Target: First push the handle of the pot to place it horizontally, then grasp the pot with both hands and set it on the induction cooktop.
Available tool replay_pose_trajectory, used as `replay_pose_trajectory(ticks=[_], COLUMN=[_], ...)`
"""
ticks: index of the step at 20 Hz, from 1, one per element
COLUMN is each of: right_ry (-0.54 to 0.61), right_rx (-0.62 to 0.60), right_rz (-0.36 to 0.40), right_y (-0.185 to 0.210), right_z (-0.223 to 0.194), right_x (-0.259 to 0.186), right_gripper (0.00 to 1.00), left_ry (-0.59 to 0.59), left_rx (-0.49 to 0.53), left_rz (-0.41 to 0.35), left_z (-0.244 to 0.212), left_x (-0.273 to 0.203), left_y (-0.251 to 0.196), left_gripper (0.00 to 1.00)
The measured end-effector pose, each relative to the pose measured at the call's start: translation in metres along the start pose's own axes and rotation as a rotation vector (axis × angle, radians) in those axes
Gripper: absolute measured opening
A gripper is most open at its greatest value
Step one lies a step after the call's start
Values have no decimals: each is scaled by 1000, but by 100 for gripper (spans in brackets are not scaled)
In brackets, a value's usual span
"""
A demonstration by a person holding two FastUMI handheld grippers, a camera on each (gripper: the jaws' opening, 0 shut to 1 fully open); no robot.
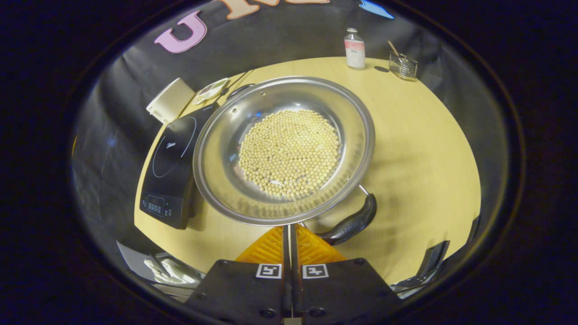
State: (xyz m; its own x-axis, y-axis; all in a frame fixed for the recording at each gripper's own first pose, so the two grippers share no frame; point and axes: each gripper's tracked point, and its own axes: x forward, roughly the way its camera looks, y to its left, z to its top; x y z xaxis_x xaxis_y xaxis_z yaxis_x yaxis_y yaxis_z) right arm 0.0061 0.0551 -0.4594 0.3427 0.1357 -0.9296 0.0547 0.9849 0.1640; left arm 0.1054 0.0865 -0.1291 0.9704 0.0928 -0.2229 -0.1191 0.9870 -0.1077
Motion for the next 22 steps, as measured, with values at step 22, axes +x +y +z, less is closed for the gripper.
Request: replay_pose_trajectory(ticks=[22], right_ry=[-17], right_rx=[-81], right_rz=[19], right_y=[-91], right_z=[63], right_x=[13], right_gripper=[2], left_ry=[-5], left_rx=[46], left_rz=[153], left_z=[-8], left_x=[-34], left_y=[-50], left_gripper=[91])
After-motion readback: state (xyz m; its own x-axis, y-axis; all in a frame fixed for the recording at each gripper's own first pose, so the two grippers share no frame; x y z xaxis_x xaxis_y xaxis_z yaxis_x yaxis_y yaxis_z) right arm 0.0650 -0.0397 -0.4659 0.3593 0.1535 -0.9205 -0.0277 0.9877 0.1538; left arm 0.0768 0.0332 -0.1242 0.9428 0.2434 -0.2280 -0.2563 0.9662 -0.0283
